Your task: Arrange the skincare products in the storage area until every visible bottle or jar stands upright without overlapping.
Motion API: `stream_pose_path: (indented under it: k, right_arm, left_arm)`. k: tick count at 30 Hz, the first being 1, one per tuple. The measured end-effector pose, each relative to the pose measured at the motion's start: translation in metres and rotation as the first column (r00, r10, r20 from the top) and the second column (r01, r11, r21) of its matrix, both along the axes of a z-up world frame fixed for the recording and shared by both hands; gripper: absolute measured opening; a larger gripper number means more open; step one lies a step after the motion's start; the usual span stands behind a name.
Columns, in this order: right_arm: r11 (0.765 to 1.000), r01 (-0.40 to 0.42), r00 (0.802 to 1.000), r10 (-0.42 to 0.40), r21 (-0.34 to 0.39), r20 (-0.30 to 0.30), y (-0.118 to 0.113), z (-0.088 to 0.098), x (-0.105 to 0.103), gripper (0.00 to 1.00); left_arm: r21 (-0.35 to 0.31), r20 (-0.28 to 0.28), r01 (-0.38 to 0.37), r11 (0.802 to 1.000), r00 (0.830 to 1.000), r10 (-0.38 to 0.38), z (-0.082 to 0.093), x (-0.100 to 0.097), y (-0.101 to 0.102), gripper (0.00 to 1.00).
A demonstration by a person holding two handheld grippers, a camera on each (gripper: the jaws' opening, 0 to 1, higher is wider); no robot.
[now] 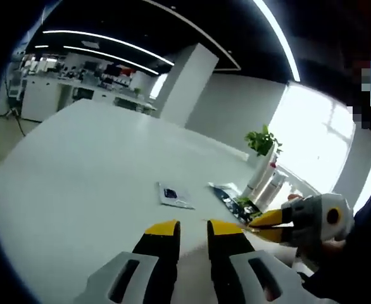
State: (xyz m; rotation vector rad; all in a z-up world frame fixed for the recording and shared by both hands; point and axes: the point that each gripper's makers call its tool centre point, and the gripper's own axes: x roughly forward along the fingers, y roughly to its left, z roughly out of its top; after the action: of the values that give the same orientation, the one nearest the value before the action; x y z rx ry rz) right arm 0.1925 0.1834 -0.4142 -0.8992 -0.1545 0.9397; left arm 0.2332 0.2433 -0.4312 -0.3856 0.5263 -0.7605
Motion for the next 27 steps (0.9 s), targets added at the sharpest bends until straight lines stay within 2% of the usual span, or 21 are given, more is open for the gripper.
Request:
stream_pose_path:
  k: [4,7,9,13,18,21,27]
  right_arm:
    - [1.0,0.005,1.0,-0.005,0.004,0.018,-0.002,0.004,0.0,0.0]
    - [1.0,0.002,0.999,-0.002,0.01,0.037,-0.004,0.008,-0.001,0.0]
    - [1.0,0.01,0.997,-0.009,-0.012,0.075,-0.007,0.011,-0.002,0.0]
    - [0.999,0.001,0.992,0.003,-0.033,0.13,-0.01,0.015,-0.007,0.0]
    - [0.997,0.005,0.986,0.008,-0.079,0.168,-0.011,0.016,-0.008,0.0]
    - [0.997,0.0,0.983,0.014,-0.077,0.181,-0.01,0.018,-0.009,0.0]
    - [0.993,-0.026,0.972,0.051,-0.111,0.229,-0.006,0.021,-0.015,0.0]
  left_arm:
    - [-0.033,-0.002,0.008,0.999,1.0,-0.008,0.003,-0.001,-0.004,0.17]
    - [-0.1,-0.011,0.029,0.995,0.999,-0.03,0.011,-0.005,-0.009,0.19]
    - [-0.138,-0.02,0.029,0.99,0.999,-0.032,0.016,-0.005,-0.01,0.22]
    - [-0.148,-0.026,0.036,0.988,0.999,-0.04,0.017,-0.007,-0.012,0.22]
    - [-0.208,-0.042,0.041,0.977,0.998,-0.051,0.024,-0.01,-0.016,0.24]
    - [-0.237,-0.064,0.038,0.971,0.996,-0.055,0.026,-0.01,-0.018,0.28]
    - [-0.296,-0.108,0.056,0.954,0.99,-0.091,0.029,-0.017,-0.027,0.29]
